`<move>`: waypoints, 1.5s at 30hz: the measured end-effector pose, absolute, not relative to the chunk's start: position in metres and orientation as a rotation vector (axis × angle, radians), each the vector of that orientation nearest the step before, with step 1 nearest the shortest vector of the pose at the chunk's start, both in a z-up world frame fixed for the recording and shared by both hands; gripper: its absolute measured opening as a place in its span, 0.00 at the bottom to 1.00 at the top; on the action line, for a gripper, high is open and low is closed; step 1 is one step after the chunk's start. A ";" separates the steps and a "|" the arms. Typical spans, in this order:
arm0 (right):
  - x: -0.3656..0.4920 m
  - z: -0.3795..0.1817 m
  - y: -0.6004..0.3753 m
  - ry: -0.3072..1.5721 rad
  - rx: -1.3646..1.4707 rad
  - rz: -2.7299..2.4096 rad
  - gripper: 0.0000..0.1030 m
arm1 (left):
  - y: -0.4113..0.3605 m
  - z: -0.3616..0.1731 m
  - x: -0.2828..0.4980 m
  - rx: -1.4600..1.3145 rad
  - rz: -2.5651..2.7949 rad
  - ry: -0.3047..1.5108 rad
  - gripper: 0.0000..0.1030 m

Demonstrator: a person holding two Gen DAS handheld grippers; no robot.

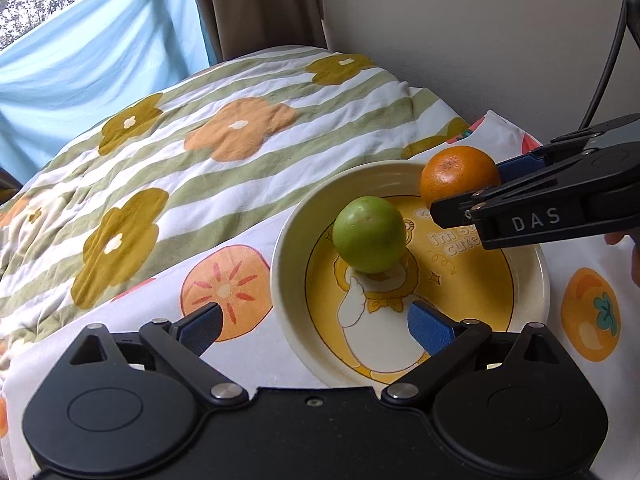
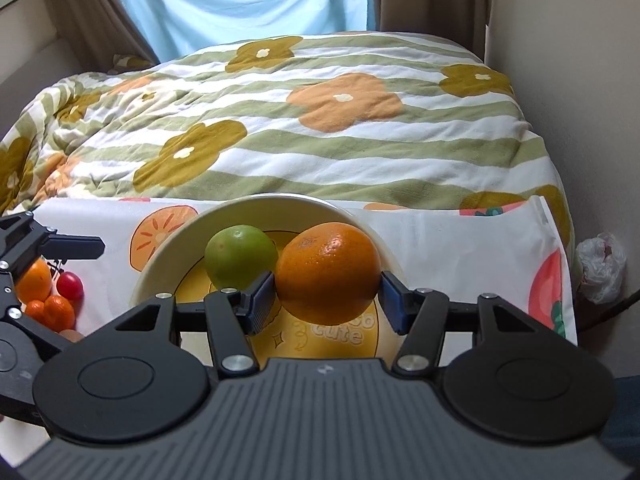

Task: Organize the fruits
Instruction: 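Open both tools to release the apple and orange into the bowl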

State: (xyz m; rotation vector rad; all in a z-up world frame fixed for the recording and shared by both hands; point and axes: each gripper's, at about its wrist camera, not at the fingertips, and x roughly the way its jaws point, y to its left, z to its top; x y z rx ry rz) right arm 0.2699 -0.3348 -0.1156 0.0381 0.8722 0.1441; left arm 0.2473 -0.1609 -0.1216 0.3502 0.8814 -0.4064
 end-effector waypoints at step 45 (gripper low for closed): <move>0.152 -0.036 -0.350 0.718 -0.050 0.211 1.00 | -0.150 -0.033 0.098 0.140 -0.096 0.693 0.98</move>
